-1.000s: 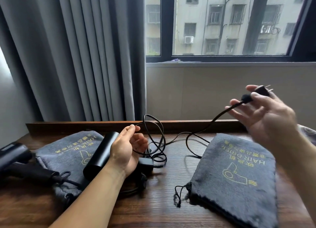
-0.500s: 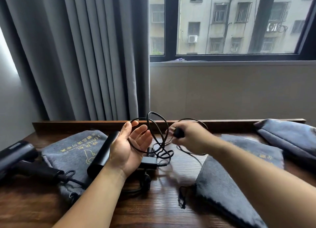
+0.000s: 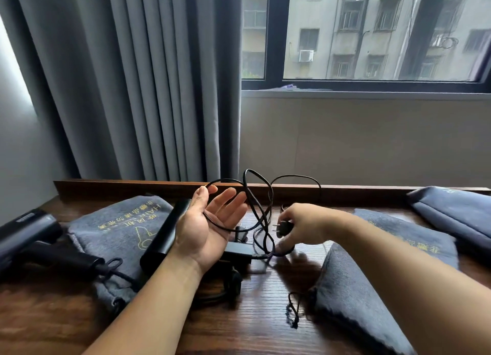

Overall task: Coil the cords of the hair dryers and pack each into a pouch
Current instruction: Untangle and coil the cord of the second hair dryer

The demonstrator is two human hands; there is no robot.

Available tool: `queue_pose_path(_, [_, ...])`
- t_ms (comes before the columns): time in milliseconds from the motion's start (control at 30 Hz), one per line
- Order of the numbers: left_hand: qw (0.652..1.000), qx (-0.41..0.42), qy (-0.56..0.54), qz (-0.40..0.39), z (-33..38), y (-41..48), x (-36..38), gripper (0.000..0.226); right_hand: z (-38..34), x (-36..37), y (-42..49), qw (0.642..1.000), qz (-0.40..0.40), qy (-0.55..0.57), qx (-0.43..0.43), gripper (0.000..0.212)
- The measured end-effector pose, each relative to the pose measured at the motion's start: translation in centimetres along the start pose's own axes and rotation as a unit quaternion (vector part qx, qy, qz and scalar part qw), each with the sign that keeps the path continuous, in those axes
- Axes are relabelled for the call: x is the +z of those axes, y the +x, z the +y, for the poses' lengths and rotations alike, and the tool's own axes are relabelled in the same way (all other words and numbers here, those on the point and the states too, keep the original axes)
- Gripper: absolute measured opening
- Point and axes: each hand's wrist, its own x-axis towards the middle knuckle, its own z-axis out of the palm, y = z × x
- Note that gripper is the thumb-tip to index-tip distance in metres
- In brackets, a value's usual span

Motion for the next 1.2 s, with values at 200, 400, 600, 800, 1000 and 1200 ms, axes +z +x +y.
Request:
queue_pose_path(200, [1.0,-0.001,-0.007,-0.001,0.1,-0.2,0.1,0.028,1.0,0.3,-2.2,0.999,-0.043,-0.017,0.018,0.015])
queue_pose_path(400, [1.0,0.004,0.015,0.018,0.2,-0.1,-0.2,0.027,4.0,-3.2,-5.3,0.933,0.008,0.358,0.019,0.01])
queue_pose_path(600, [0.997,-0.018,0.071,0.023,-0.3,0.2,-0.3,0.028,4.9,-5.2,-5.8,0.816,0.124,0.564,0.033,0.01])
queue_pose_path(800, [0.997,-0.018,0.07,0.031,-0.5,0.7,-0.7,0.028,3.9,-5.0,-5.3,0.755,0.162,0.633,0.049,0.01])
queue_pose_path(1000, [0.995,-0.026,0.091,0.03,-0.6,0.6,-0.6,0.026,2.2,-2.9,-4.5,0.767,0.188,0.613,0.002,0.012])
queue_pose_path(1200, [0.996,-0.03,0.084,-0.02,-0.9,0.8,-0.9,0.03,-0.5,-1.4,-2.8,0.817,0.14,0.559,-0.022,0.012])
